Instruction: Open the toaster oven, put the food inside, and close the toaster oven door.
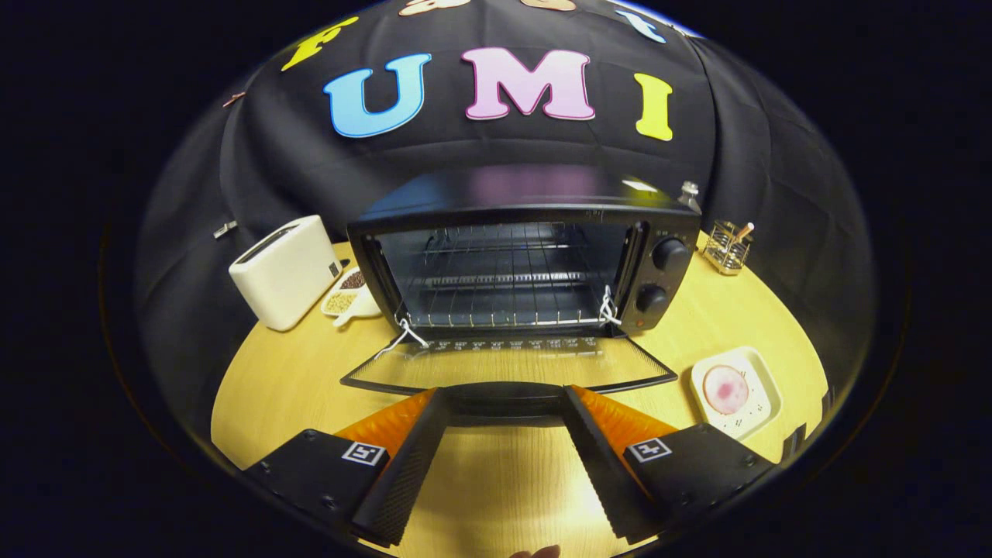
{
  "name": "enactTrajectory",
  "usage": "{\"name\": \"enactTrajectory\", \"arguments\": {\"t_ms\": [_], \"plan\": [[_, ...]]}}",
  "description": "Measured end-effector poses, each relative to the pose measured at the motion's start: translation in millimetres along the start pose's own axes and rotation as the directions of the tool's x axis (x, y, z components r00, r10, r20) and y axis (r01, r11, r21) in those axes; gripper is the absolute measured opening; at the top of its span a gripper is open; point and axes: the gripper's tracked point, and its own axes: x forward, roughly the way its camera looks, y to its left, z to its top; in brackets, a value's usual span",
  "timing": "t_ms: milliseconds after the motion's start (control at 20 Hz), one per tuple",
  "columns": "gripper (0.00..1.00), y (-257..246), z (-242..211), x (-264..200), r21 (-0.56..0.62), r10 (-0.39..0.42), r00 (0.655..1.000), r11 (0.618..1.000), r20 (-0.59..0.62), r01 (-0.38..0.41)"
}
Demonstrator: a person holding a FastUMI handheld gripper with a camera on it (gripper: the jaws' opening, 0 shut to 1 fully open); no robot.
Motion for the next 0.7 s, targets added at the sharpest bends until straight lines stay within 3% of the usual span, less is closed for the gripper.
{"name": "enactTrajectory", "arguments": {"t_ms": [500,700], "plan": [[0.97,-9,-58,15,0.014,0.007,0.989,1.000,-0.148,-0.005],[0.97,-14,-58,0,0.018,0.056,0.988,0.998,-0.142,-0.054]]}}
